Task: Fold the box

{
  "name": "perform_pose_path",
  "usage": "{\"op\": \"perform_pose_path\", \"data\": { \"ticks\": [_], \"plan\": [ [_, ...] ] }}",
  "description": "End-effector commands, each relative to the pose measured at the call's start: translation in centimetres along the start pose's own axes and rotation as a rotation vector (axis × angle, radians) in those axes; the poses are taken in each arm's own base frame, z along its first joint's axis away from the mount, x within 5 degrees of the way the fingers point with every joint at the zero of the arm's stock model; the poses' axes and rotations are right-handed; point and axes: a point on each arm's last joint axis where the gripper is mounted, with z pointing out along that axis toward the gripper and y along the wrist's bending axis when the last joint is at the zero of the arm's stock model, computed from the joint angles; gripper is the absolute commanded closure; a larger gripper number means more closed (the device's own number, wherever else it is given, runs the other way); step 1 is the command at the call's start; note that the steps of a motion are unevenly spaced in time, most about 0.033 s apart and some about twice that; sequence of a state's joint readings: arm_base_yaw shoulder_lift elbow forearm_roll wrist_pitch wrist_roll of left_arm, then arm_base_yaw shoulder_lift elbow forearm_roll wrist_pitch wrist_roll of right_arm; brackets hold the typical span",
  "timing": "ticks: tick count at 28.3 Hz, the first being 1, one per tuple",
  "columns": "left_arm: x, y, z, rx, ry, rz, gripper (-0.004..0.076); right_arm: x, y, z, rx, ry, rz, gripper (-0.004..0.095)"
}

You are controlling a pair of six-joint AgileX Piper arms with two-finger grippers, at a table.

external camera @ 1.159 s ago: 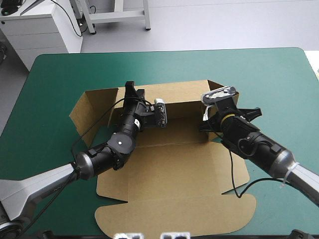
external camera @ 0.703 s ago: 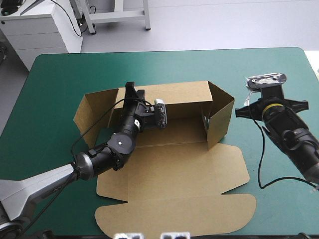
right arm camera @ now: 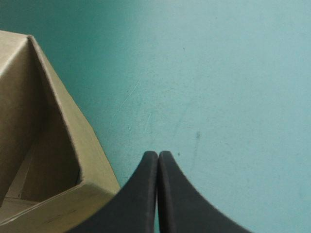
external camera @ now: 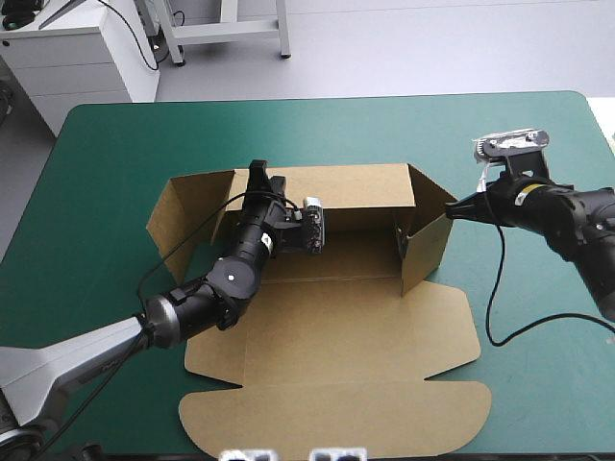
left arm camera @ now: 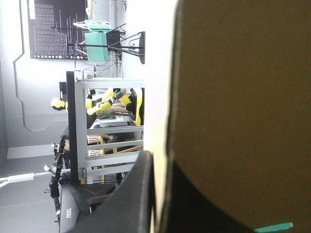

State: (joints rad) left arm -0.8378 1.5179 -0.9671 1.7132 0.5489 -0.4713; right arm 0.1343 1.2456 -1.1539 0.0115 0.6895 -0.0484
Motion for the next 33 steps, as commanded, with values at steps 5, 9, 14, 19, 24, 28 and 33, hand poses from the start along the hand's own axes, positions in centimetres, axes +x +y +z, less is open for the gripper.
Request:
{"op": "perform_pose_path", "data": {
  "ticks": [5,9,14,19,24,28,33],
  "plan": [
    [0.3,1.1,-1.0,-0.051,-0.007,-0.012,0.0732,-0.7,-4.4,1.3,-0.200,-0.059,0.111,0.0928],
    [0.3,1.1,-1.0,-0.051,-0.007,-0.012,0.0732,-0.4,-4.5,2.7,-0.256,-0.035,0.111,0.0928],
    [0.3,1.1,-1.0,-0.051,-0.007,-0.012,0.0732,-0.1,-3.1,4.6,-0.302,0.021,0.089,0.0928],
    [0.3,1.1,-1.0,-0.052,-0.005,-0.012,0.0732,0.4,-1.1,5.2,-0.355,0.040,0.049,0.0928],
    [0.3,1.1,-1.0,-0.052,-0.005,-0.012,0.0732,2.0,0.6,5.5,-0.409,0.041,0.022,0.0928],
    [0.3,1.1,-1.0,-0.052,-0.005,-0.012,0.0732,3.6,1.2,5.0,-0.426,-0.002,0.009,0.0928],
    [0.3,1.1,-1.0,-0.052,-0.005,-0.012,0.0732,5.3,1.7,4.0,-0.444,-0.086,-0.054,0.0925]
  ]
}}
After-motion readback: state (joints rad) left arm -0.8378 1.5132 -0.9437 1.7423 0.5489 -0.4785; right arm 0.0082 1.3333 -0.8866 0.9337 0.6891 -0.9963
